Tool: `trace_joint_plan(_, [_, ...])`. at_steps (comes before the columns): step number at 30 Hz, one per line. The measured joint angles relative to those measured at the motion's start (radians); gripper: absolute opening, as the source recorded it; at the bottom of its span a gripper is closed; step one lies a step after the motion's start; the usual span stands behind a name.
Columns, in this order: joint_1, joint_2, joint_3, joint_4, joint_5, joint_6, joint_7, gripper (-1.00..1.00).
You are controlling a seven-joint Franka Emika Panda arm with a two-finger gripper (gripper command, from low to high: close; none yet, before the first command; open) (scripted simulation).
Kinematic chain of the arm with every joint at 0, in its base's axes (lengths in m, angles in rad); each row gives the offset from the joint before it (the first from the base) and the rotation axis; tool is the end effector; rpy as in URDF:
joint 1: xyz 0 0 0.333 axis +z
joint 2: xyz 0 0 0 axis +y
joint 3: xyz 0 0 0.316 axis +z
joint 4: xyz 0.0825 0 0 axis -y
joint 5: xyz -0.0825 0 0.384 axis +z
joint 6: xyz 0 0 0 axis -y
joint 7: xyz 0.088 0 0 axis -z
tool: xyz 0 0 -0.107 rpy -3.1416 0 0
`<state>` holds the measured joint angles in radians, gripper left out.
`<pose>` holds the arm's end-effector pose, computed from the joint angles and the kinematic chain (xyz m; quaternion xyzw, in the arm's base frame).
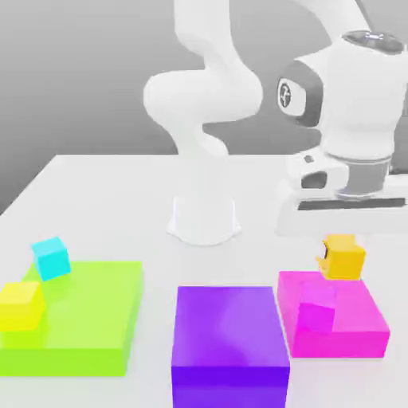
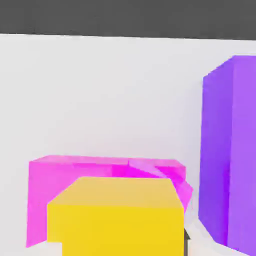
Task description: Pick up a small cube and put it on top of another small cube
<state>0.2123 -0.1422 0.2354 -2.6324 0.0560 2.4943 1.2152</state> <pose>0.3830 0.1810 0.2939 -0.9182 0.3961 -0.0001 0.0006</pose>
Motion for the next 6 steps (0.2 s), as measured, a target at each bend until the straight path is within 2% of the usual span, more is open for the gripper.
trace_joint_plan(3, [-0.007,0.085,0.002,-0.021,-0.035,0.104,0.032,-1.00])
trace_joint_plan(4, [-0.006,0.111,0.001,-0.026,-0.043,0.134,0.038,1.00])
trace_joint_plan(6, [-0.006,0.111,0.001,-0.026,-0.043,0.135,0.038,1.00])
